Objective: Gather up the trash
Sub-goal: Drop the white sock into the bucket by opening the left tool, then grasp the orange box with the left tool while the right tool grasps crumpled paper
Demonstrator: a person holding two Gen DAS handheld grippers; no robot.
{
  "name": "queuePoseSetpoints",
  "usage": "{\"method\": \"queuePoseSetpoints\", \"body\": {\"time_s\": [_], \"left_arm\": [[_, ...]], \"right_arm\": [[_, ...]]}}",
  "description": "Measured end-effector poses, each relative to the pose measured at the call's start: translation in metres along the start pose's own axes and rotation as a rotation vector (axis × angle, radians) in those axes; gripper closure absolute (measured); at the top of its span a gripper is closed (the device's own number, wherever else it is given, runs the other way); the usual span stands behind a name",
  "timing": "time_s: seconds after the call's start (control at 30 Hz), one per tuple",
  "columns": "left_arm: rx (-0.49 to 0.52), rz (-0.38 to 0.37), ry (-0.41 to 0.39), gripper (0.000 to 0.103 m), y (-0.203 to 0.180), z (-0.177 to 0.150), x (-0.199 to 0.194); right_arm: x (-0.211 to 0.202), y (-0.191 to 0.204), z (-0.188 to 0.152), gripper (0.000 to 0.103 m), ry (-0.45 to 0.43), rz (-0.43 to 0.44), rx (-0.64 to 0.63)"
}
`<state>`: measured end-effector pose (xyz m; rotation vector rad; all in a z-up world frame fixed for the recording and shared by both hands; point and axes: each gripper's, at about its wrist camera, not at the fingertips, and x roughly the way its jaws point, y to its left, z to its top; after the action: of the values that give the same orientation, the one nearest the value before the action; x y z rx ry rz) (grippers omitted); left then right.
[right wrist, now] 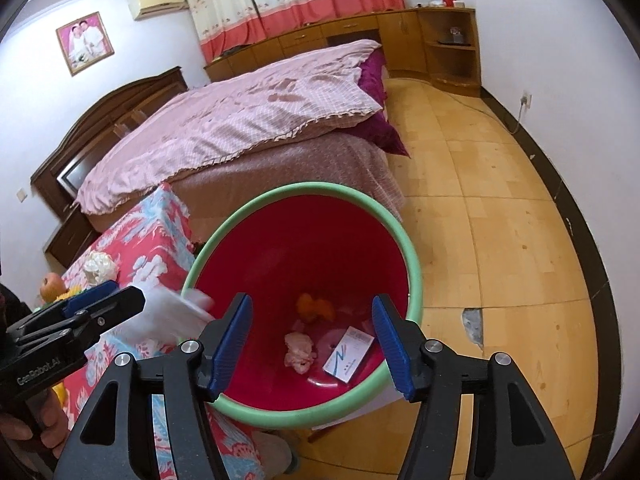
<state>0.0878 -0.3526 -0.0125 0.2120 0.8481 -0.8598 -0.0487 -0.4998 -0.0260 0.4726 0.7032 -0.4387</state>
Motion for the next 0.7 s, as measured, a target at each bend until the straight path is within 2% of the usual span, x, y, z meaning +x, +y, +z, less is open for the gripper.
{"method": "queuePoseSetpoints", "body": {"time_s": [0.33,0.7], "left_arm": [[-0.014,0.022,-0.023,0.042,0.008,-0.004,-0.026],[-0.101,0.121,-0.063,0.042,0.051,-0.020,-0.074]], "right_arm": [[-0.014,0.017,-0.003,0.039,-0.010,0.019,-0.027],[-0.025,0.058,-0.010,0.039,-0.006,0.088,-0.084]]}}
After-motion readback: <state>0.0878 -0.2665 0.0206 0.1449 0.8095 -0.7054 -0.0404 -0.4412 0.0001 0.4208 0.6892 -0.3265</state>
